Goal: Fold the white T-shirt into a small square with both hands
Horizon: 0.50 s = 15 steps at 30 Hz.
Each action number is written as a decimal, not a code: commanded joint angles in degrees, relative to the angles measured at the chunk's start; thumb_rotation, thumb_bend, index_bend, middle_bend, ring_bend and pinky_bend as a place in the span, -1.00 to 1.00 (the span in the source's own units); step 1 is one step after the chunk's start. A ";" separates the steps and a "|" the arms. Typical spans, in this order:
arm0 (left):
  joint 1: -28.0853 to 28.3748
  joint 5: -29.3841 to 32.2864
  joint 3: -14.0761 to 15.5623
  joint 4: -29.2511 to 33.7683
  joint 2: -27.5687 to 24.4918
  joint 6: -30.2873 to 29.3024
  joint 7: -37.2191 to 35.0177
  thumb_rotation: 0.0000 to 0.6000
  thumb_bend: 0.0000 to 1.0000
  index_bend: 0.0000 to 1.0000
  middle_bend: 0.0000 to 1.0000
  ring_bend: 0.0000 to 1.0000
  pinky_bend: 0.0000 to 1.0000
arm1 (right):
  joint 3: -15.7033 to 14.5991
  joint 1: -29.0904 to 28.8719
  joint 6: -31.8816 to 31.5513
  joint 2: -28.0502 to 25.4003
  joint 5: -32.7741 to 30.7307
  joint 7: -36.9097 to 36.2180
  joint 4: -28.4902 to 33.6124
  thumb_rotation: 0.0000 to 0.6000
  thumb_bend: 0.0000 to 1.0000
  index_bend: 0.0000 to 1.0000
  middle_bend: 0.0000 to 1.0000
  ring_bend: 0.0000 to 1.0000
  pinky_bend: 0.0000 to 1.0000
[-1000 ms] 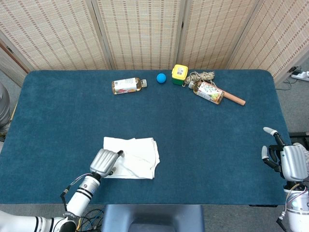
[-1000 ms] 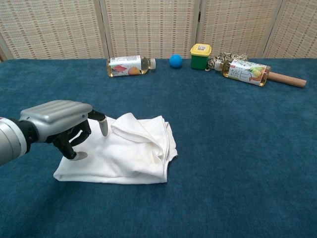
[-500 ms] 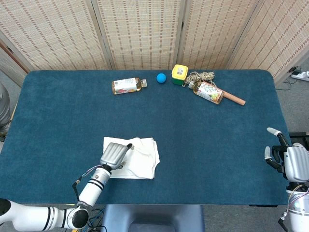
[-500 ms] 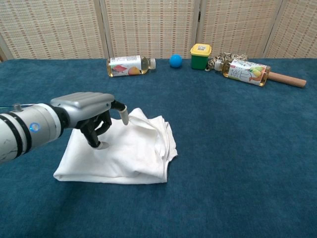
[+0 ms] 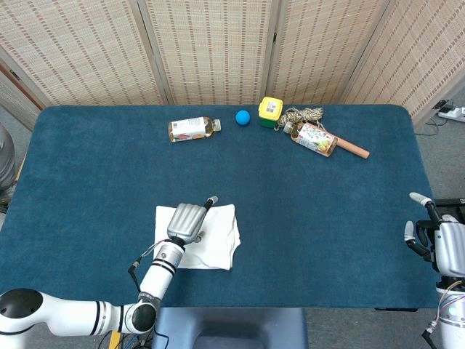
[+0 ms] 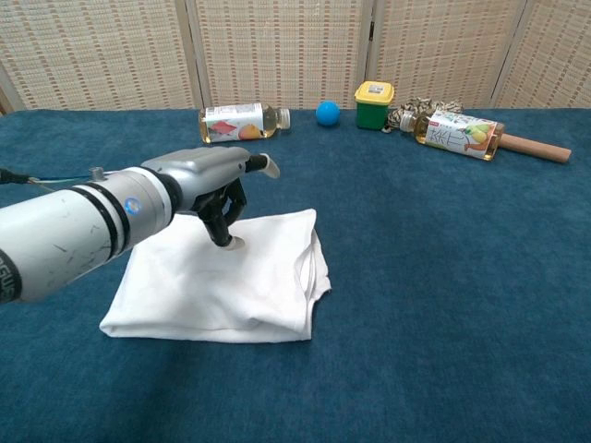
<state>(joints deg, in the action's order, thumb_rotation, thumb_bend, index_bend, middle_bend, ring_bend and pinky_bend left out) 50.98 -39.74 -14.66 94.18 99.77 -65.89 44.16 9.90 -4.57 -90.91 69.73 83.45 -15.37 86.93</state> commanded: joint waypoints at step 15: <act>-18.01 -20.24 12.52 8.25 -16.95 -13.25 -17.46 1.00 -0.37 -0.59 0.30 0.14 0.41 | -3.10 -0.79 5.52 -4.80 2.31 -1.79 -0.99 1.00 0.07 -0.44 0.49 0.46 0.62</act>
<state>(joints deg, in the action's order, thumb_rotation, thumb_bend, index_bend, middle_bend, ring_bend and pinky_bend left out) 35.58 -58.15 -3.73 103.40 84.43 -77.02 29.91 7.93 -4.90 -87.01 66.19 84.84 -16.62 86.20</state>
